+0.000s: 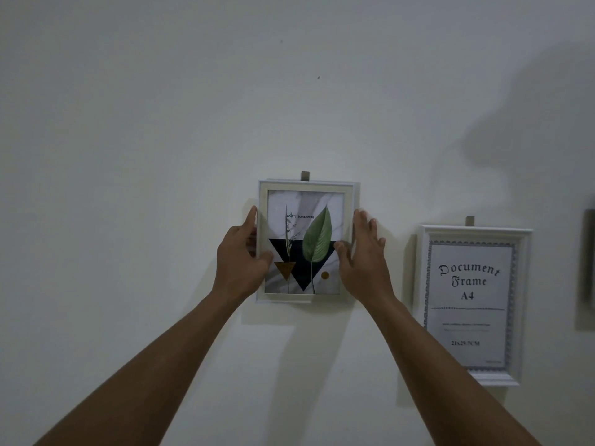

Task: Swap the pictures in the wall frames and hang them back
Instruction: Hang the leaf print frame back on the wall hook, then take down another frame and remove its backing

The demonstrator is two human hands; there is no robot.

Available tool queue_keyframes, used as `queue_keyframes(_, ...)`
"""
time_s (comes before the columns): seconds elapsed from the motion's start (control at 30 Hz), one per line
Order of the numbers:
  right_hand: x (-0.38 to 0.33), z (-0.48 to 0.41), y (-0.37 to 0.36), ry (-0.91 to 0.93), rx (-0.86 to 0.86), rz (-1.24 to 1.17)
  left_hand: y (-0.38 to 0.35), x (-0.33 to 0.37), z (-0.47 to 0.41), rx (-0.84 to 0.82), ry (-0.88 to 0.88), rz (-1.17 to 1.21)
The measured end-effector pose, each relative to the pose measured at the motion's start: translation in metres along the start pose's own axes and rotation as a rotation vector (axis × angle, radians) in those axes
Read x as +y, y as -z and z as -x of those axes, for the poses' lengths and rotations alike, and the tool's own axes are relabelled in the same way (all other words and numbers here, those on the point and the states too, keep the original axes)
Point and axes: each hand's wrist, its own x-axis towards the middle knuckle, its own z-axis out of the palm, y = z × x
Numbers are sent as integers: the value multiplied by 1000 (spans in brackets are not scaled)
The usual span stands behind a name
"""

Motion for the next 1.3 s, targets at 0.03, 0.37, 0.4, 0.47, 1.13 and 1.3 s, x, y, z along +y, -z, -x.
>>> queue_keyframes(0.03, -1, 0, 0, -2, 0, -1, 0, 0, 0, -2, 5, 1)
queue_keyframes(0.37, -9, 2, 11, -35, -15, -18, 5, 0, 2, 35, 29, 21)
queue_keyframes(0.4, -11, 2, 14, -41, -14, -34, 7, 1, 3, 65, 42, 19)
queue_keyframes(0.47, -13, 4, 24, -45, -4, -40, 12, 7, 6, 124, 31, 26)
queue_keyframes(1.13, 113, 77, 213, -418, 7, 224, -170, 153, 108, -326, 143, 172)
queue_keyframes(1.3, 170, 82, 236, -510, 5, 167, -216, 162, 118, -291, 280, 104)
